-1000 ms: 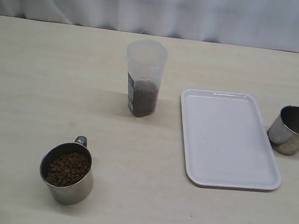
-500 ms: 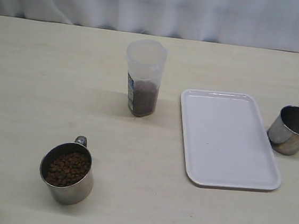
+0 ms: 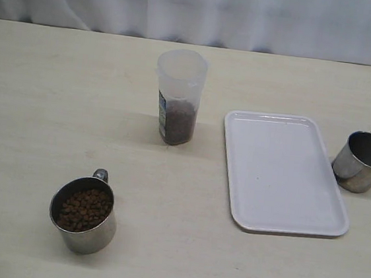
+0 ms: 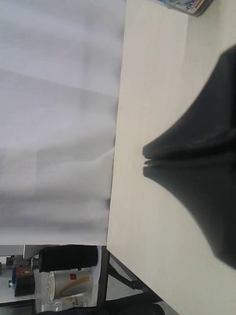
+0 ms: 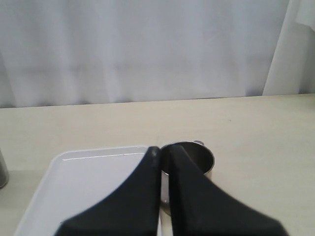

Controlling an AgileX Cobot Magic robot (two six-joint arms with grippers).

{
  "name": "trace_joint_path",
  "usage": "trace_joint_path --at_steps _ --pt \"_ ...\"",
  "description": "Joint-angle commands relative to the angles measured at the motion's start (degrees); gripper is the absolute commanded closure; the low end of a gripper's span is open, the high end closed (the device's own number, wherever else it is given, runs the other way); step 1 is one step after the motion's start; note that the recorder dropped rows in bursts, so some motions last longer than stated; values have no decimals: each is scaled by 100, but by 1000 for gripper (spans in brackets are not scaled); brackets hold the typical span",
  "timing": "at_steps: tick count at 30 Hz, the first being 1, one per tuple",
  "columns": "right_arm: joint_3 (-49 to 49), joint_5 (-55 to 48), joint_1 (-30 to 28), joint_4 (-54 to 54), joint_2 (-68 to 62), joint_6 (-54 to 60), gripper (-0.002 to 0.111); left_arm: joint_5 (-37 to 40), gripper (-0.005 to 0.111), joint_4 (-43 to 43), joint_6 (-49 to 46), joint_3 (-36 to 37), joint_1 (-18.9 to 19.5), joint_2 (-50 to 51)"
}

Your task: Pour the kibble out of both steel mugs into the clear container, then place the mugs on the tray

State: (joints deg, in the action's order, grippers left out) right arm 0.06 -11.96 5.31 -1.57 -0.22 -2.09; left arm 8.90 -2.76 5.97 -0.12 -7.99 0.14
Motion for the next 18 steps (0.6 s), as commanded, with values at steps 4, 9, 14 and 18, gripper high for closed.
trace_joint_path --at_steps 4,9,14,18 --pt "-6 48 15 -59 22 -21 104 -64 107 20 5 12 -1 -14" --pt "-6 48 15 -59 22 -21 104 -64 107 20 5 12 -1 -14" --pt "-6 48 15 -59 22 -21 104 -533 107 21 5 12 -1 -14" --pt "-6 48 15 -59 22 -21 104 -2057 107 71 289 12 -1 -14"
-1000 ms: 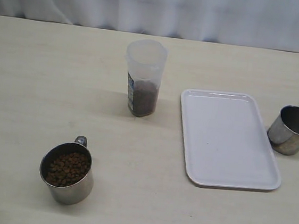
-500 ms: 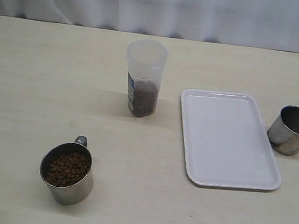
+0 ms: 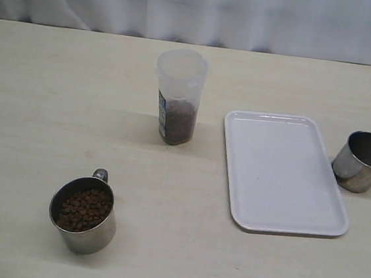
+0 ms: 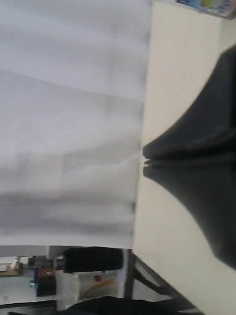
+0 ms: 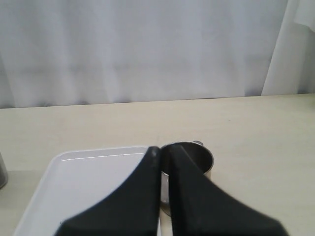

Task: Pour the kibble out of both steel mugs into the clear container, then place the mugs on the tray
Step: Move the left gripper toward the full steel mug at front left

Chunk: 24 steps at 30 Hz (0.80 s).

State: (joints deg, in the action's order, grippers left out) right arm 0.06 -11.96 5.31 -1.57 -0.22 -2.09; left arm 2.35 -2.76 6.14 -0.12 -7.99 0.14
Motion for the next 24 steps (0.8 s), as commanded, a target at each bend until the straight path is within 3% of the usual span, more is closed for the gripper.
trace_joint_path --at_steps 1,4,8,19,22,24 --pt "-6 48 15 -59 22 -21 104 -1727 107 -147 179 12 -1 -14" --pt "-6 48 15 -59 22 -21 104 -1671 107 -1841 754 12 -1 318" --pt "-6 48 15 -59 22 -21 104 -2141 107 -3940 2013 12 -1 1806" --pt "-6 48 15 -59 22 -21 104 -4403 106 -4030 1008 12 -1 7042" --pt "-6 48 15 -59 22 -21 104 -4804 96 -4489 1008 -75 -1 7992" --pt "-6 48 15 -59 22 -21 104 -4856 81 -4830 1008 -189 -1 8435"
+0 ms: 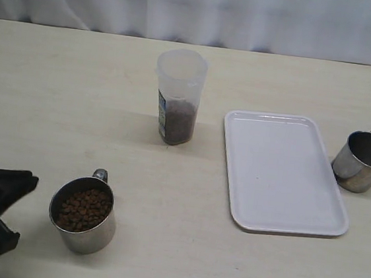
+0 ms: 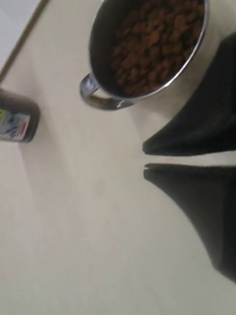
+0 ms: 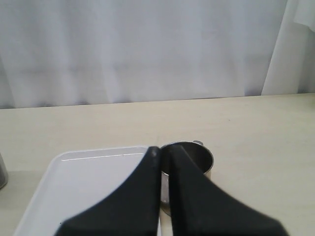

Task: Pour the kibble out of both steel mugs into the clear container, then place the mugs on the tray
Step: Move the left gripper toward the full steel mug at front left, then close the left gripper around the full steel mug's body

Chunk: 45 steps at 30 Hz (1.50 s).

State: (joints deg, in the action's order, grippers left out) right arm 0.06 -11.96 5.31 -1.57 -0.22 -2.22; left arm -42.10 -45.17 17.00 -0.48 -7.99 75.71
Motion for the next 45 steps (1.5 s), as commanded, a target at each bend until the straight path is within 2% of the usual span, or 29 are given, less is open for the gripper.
trace_joint_path --at_steps 1,5,9,15,21,25,33,45 --pt "-6 48 15 -59 22 -7 104 -411 73 -665 -78 -193 -1 1008" --pt "-6 48 15 -59 22 -7 104 -358 39 -752 -78 -358 -1 1292" --pt "-6 48 15 -59 22 -7 104 -369 23 -1311 -67 -433 -1 1291" --pt "-6 48 15 -59 22 -7 104 -958 22 -2178 -39 -433 -55 1291" --pt "-6 48 15 -59 22 -7 104 -73 22 -2180 682 -859 -789 1524" --pt "-6 48 15 -59 22 -7 104 88 22 -2392 758 -1215 -1123 1803" --pt "-6 48 15 -59 22 -7 104 131 22 -2783 1135 -1895 -1151 2399" --pt "-6 48 15 -59 22 -7 104 -26 22 -2731 1135 -2866 -1151 2877"
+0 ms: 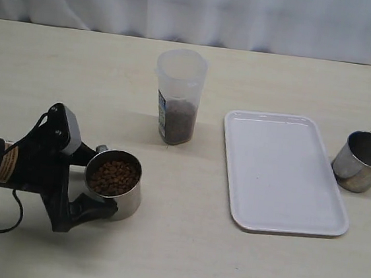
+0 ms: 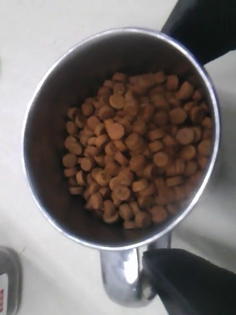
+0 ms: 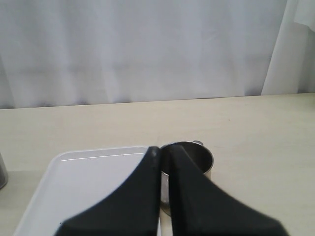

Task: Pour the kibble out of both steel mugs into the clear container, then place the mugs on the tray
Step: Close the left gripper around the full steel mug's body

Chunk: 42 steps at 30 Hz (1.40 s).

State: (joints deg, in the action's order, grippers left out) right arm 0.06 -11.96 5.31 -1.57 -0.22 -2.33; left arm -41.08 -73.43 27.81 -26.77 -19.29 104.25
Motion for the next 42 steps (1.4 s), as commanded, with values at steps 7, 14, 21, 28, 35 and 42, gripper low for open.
trace_joint_path --at_steps 7,14,21,28,35,42 --pt "-6 48 15 -59 22 4 104 -285 22 112 -259 -272 -21 123" --pt "-6 48 15 -59 22 4 104 -415 22 248 -878 -272 5 555" --pt "-6 48 15 -59 22 4 104 -623 22 515 -1370 -326 18 695" --pt "-6 48 15 -59 22 4 104 -608 22 502 -1456 -494 18 896" --pt "-6 48 15 -59 22 4 104 -687 41 513 -1648 -494 18 908" --pt "-6 48 15 -59 22 4 104 -839 107 538 -2263 -494 18 908"
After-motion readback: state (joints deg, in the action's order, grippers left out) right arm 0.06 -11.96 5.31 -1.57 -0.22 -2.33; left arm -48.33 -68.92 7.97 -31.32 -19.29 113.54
